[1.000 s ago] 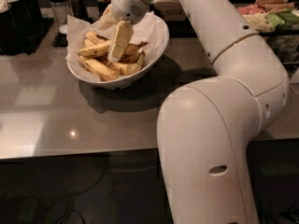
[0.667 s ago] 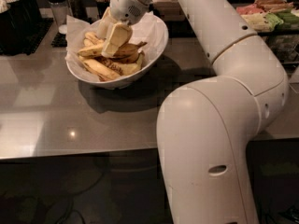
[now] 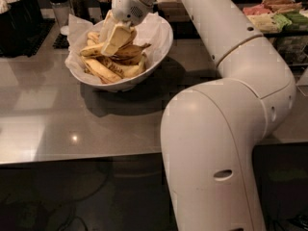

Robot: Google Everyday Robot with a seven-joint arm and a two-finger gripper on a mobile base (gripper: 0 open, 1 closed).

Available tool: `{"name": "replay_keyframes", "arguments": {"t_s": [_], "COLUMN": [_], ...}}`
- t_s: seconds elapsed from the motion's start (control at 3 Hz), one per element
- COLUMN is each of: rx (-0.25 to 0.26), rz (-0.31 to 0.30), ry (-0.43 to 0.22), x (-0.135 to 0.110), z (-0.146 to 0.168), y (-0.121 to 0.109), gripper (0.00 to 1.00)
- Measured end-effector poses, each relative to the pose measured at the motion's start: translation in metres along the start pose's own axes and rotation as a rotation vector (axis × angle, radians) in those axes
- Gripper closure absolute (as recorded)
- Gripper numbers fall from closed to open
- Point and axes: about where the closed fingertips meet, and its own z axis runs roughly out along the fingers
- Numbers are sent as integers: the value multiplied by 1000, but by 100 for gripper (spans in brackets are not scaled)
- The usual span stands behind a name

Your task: Pick banana from white bowl

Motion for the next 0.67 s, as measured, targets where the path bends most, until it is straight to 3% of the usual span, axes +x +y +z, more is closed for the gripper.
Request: {"name": "replay_keyframes", "arguments": {"t_s": [0.33, 0.67], "rx": [0, 29], "rz": [0, -28], "ry": [0, -45], "x": [0, -7], "z": [0, -5], "y": [0, -3], "gripper": [100, 100]}}
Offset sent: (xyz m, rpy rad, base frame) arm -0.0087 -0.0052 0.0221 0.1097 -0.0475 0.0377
